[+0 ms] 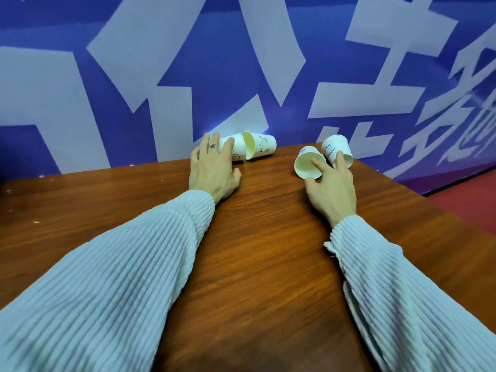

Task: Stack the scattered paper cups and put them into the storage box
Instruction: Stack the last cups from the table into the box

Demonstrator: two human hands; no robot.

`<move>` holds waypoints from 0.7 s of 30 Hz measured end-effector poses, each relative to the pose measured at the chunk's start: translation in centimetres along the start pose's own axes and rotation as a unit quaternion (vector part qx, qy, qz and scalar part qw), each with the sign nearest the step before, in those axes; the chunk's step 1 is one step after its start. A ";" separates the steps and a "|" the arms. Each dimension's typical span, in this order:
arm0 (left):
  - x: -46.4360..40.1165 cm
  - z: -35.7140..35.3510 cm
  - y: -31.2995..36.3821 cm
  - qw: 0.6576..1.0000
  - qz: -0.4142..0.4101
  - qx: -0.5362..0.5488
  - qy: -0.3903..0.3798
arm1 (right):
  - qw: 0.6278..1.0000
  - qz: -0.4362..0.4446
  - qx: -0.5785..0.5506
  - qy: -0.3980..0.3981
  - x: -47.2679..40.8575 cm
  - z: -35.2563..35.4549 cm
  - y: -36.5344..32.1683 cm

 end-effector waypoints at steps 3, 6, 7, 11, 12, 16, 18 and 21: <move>-1.0 -0.5 -0.1 1.000 0.003 0.011 -0.011 | 0.999 -0.001 -0.026 -0.023 -0.3 -0.5 0.3; -1.8 -0.8 -0.3 1.000 0.005 0.010 -0.005 | 0.999 -0.003 -0.035 -0.039 -0.5 -0.7 0.5; -1.9 -0.8 -0.3 1.000 0.005 0.004 0.004 | 0.998 -0.004 -0.038 -0.043 -0.6 -0.7 0.6; -1.8 -0.2 0.2 0.997 0.005 -0.065 0.052 | 0.997 -0.001 -0.036 -0.071 -0.8 -1.1 0.6; -1.8 0.0 0.3 0.995 0.003 -0.074 0.066 | 0.996 -0.001 -0.029 -0.080 -0.8 -1.2 0.7; -1.8 -0.1 -0.1 0.995 0.012 -0.049 0.091 | 0.996 -0.005 -0.008 -0.092 -1.0 -1.5 0.8; -1.7 -0.1 -0.2 0.995 0.016 -0.033 0.096 | 0.996 -0.011 -0.019 -0.088 -1.0 -1.4 0.9; -0.8 0.5 -0.1 0.994 0.025 -0.021 0.100 | 0.996 -0.022 -0.059 -0.069 -0.6 -1.1 1.0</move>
Point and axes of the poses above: each hand's wrist, its own x-axis away from the middle knuckle, its own z-axis out of the back of the hand, y = z × x, the point moved 7 cm from there along -x, towards the middle knuckle, and after that the axes turned 10 degrees about -y, right-handed, at the moved point
